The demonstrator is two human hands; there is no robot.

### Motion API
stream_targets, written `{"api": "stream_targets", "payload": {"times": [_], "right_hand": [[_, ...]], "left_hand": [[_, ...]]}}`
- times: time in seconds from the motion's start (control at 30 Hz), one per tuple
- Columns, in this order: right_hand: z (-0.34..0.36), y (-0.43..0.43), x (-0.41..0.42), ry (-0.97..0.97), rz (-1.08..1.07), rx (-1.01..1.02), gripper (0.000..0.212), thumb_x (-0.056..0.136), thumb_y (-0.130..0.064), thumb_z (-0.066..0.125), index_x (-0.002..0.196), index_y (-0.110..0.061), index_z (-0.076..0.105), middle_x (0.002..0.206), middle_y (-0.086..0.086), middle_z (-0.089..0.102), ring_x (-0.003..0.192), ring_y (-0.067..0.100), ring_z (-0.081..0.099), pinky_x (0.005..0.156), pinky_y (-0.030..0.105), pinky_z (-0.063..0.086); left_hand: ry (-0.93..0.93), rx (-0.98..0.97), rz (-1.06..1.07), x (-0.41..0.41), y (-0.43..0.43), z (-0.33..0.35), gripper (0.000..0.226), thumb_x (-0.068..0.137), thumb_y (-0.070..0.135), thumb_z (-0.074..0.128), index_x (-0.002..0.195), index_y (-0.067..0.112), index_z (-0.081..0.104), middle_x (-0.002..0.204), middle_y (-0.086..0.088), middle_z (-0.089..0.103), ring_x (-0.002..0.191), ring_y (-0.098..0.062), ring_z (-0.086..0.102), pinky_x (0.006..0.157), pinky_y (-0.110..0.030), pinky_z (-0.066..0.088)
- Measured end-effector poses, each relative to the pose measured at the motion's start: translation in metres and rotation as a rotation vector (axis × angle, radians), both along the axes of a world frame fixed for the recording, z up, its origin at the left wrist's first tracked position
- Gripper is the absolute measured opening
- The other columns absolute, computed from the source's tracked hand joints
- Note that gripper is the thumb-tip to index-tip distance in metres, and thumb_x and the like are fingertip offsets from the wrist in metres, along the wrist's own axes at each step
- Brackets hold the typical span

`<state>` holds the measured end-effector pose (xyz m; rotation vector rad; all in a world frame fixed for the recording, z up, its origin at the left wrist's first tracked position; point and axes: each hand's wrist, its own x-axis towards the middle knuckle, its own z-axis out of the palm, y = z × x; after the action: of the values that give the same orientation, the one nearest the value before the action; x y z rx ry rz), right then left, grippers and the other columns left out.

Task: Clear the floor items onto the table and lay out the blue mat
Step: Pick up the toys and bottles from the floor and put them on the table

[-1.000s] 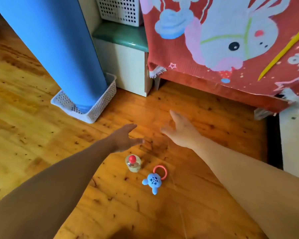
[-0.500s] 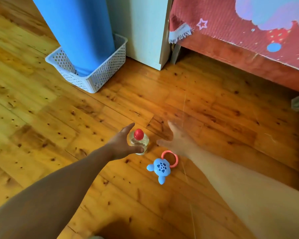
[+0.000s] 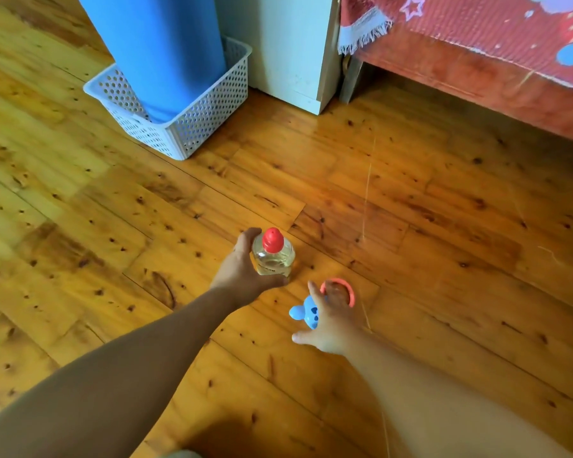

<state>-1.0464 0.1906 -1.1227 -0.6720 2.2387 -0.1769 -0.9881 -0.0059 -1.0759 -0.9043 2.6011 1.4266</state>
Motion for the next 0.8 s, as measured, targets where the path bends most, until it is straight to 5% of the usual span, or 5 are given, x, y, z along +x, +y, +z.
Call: {"api": "stream_targets", "payload": {"times": [0.1, 0.3, 0.43, 0.6, 0.8], "right_hand": [[-0.014, 0.000, 0.011, 0.095, -0.012, 0.039, 0.098, 0.081, -0.052, 0.063, 0.149, -0.032, -0.005, 0.159, 0.012, -0.005, 0.145, 0.032, 0.001, 0.116, 0.047, 0.014], [-0.015, 0.009, 0.013, 0.176, -0.007, -0.006, 0.081, 0.089, -0.037, 0.057, 0.150, -0.028, 0.005, 0.153, 0.013, 0.023, 0.138, 0.029, 0.027, 0.112, 0.039, 0.026], [0.026, 0.005, -0.020, 0.099, -0.175, -0.167, 0.083, 0.084, -0.038, 0.062, 0.150, -0.027, 0.012, 0.152, 0.008, 0.026, 0.135, 0.026, 0.033, 0.108, 0.038, 0.034], [0.134, 0.001, -0.057, 0.144, -0.296, -0.318, 0.088, 0.079, -0.050, 0.065, 0.149, -0.027, 0.017, 0.155, -0.002, 0.021, 0.136, 0.023, 0.033, 0.106, 0.039, 0.036], [0.327, 0.006, -0.097, 0.290, -0.296, -0.351, 0.088, 0.078, -0.057, 0.063, 0.148, -0.027, 0.020, 0.152, -0.002, 0.023, 0.132, 0.022, 0.036, 0.100, 0.036, 0.039]], "left_hand": [[0.048, -0.042, 0.013, -0.002, 0.006, 0.001, 0.089, 0.052, 0.043, 0.085, 0.120, 0.043, 0.027, 0.106, 0.013, 0.050, 0.087, -0.011, 0.053, 0.060, -0.012, 0.038], [0.024, -0.035, 0.023, -0.007, 0.009, 0.002, 0.077, 0.061, 0.039, 0.082, 0.117, 0.041, 0.029, 0.100, 0.009, 0.053, 0.064, -0.019, 0.056, 0.054, -0.031, 0.048], [0.017, -0.053, 0.005, -0.013, 0.008, 0.015, 0.078, 0.059, 0.042, 0.081, 0.119, 0.037, 0.030, 0.104, 0.007, 0.054, 0.087, -0.018, 0.054, 0.071, -0.030, 0.042], [0.069, 0.011, -0.029, -0.036, 0.011, 0.092, 0.080, 0.053, 0.045, 0.082, 0.116, 0.041, 0.033, 0.100, 0.011, 0.055, 0.090, -0.016, 0.055, 0.072, -0.027, 0.041], [0.125, 0.015, -0.119, -0.071, 0.016, 0.275, 0.082, 0.056, 0.041, 0.083, 0.122, 0.037, 0.034, 0.104, 0.009, 0.056, 0.094, -0.017, 0.057, 0.074, -0.028, 0.045]]}}
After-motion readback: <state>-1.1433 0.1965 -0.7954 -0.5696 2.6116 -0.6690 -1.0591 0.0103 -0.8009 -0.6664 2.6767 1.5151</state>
